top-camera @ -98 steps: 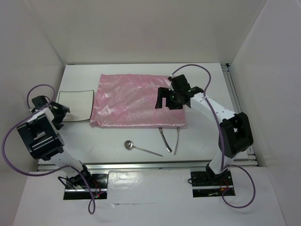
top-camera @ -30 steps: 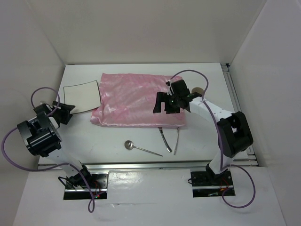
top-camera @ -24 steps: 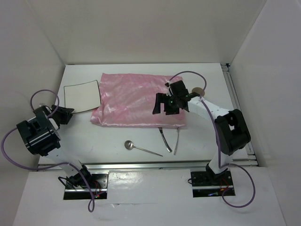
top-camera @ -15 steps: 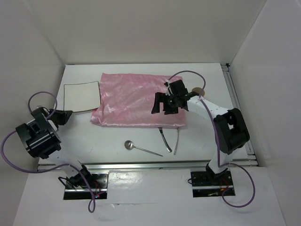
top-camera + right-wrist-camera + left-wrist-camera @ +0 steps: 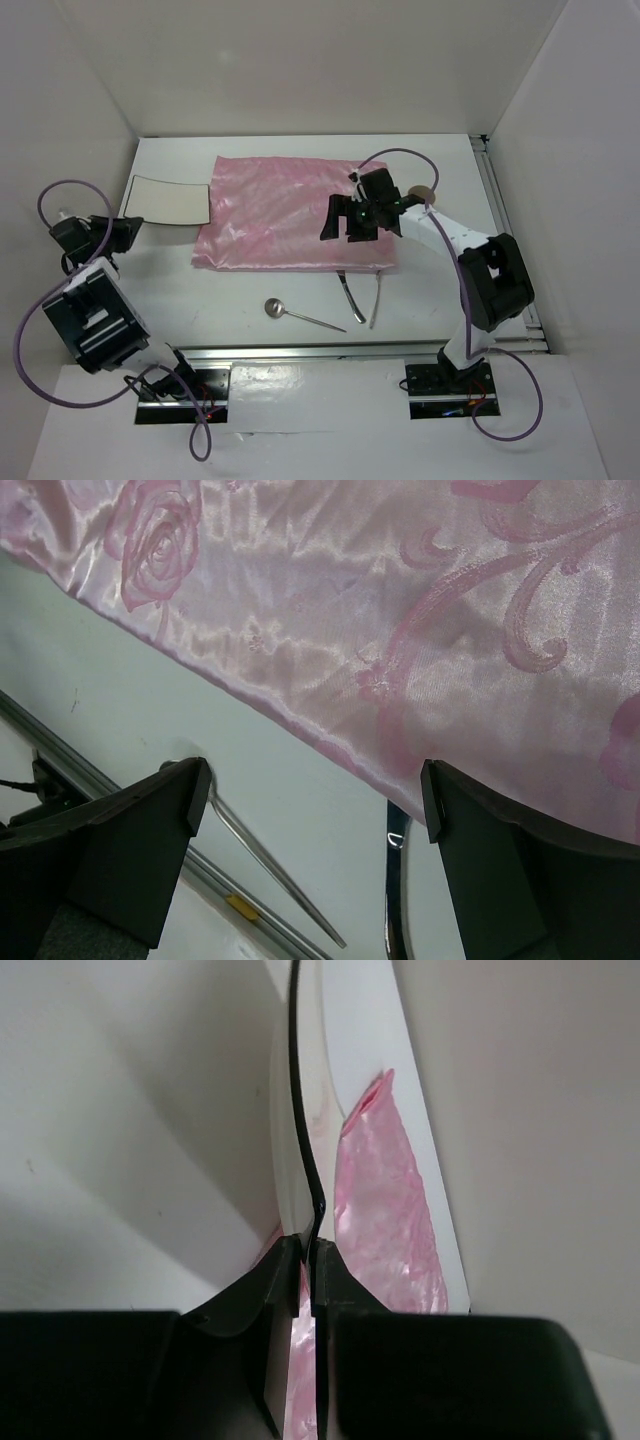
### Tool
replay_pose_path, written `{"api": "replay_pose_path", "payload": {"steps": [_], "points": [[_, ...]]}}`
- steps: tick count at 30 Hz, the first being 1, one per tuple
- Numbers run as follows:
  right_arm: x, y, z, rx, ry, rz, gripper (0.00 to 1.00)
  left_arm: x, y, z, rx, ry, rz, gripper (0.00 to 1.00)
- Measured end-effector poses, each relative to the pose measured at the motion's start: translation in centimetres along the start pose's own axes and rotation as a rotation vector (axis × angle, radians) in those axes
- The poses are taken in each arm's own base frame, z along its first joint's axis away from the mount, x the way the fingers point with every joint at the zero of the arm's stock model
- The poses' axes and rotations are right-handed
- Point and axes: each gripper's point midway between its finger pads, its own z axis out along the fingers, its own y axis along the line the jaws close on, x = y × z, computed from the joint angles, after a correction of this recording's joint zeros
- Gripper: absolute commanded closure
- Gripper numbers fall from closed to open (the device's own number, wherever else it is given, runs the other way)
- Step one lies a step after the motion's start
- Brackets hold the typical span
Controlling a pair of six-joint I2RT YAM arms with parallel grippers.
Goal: Set the dinner table for one person
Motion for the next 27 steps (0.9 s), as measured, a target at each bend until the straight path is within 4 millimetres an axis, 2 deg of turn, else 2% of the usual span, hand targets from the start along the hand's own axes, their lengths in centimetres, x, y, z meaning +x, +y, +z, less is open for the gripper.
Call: {"api": "replay_pose_path", "payload": {"steps": [8, 18, 22, 24, 27], "points": [[0.2, 1.7, -0.6, -0.018, -0.011, -0.032, 0.00, -0.4, -4.8, -3.2, 0.071, -0.028, 0.060, 1.00], [-0.2, 2.4, -1.6, -0.021, -0.039, -0.037, 0.00, -2.7, -12.3, -4.3, 0.214, -0.033, 0.145, 1.00], [-0.5, 2.8, -2.4, -0.028, -0.058, -0.037, 0.00, -3.8, -15.9, -5.3, 0.297, -0.053, 0.190, 1.00], [-0.7, 3.0, -2.7, -0.031, -0.068, -0.039, 0.00, -4.1, -17.0, -5.8, 0.326, -0.064, 0.208, 1.00], [-0.9, 3.2, -3.0, -0.031, -0.078, -0.039, 0.00, -4.0, -17.5, -6.2, 0.343, -0.063, 0.219, 1.00]]}}
